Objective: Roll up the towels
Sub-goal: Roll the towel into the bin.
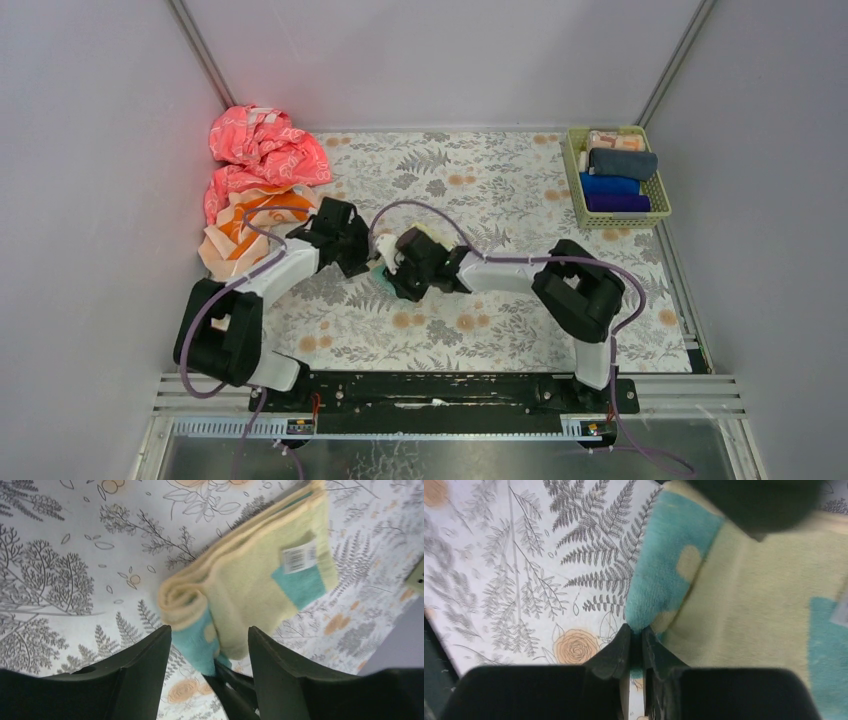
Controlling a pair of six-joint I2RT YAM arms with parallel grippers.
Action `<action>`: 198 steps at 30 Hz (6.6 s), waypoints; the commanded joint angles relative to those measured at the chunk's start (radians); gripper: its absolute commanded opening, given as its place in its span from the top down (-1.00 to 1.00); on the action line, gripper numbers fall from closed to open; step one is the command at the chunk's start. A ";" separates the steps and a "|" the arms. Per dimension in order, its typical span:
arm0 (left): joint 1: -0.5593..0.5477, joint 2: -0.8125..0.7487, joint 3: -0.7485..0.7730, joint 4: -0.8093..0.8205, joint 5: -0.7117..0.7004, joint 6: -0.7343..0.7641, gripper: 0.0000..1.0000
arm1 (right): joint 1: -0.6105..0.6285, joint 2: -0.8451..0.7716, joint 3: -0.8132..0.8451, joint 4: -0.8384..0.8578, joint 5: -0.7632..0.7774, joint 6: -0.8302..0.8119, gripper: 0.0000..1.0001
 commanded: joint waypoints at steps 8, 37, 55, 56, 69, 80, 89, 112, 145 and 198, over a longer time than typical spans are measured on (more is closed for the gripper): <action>-0.002 -0.218 -0.092 -0.053 -0.070 0.004 -0.29 | -0.292 0.043 -0.133 0.509 -0.839 0.620 0.89; -0.017 0.038 -0.103 0.179 0.001 -0.047 -0.14 | -0.428 0.218 -0.175 0.534 -0.826 0.829 0.68; -0.017 0.086 -0.161 0.167 -0.015 -0.048 -0.01 | -0.115 -0.206 -0.013 -0.114 0.038 0.151 -0.03; -0.016 0.085 -0.159 0.167 -0.014 -0.048 -0.01 | -0.083 -0.210 -0.018 -0.104 0.089 0.118 -0.04; -0.018 0.081 -0.158 0.168 -0.005 -0.047 -0.01 | 0.112 -0.055 0.005 -0.039 0.422 -0.108 -0.09; -0.017 0.095 -0.153 0.175 0.008 -0.035 0.00 | 0.111 0.086 0.022 -0.019 0.506 -0.155 -0.11; -0.009 0.087 -0.125 0.144 -0.010 -0.009 0.00 | 0.080 0.135 0.077 -0.134 0.292 -0.128 0.79; 0.026 -0.274 -0.194 -0.005 0.002 -0.027 -0.42 | -0.302 0.242 0.117 0.080 -0.866 0.616 1.00; 0.026 0.043 -0.167 0.079 -0.023 0.049 0.05 | 0.041 -0.120 0.043 -0.081 0.197 -0.030 -0.09; 0.092 -0.132 -0.175 0.113 0.116 0.004 -0.39 | -0.342 0.393 0.248 -0.104 -0.934 0.478 0.98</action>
